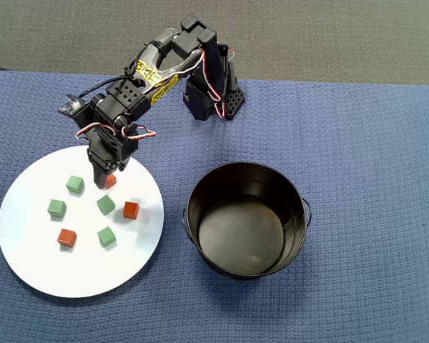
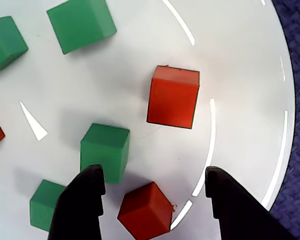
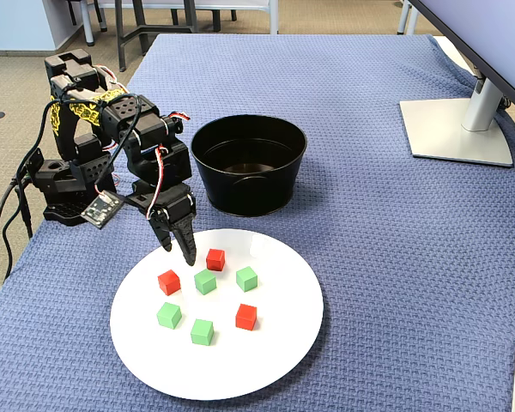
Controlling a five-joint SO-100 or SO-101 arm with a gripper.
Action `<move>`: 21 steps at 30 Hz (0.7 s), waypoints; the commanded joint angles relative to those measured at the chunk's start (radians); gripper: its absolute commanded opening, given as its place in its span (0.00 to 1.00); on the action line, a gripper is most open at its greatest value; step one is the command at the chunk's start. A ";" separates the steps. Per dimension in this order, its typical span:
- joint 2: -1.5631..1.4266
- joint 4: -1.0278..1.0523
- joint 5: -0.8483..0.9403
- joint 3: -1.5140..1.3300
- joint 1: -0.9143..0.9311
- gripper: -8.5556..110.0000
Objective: Pick up the green cubes from the white plate and place them in the black recipient
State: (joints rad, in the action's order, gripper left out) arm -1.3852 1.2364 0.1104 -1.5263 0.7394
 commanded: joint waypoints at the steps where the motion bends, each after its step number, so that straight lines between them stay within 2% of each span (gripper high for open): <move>1: -0.017 -0.051 0.031 0.049 0.012 0.22; 6: -0.071 -0.055 0.410 0.063 -0.012 0.25; 13: -0.080 -0.169 0.925 0.095 0.011 0.27; 17: -0.084 -0.313 1.195 0.041 0.012 0.27; 21: -0.087 -0.457 1.365 -0.038 0.018 0.27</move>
State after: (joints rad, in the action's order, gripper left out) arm -1.3944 0.9020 1.3116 -1.5447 0.7486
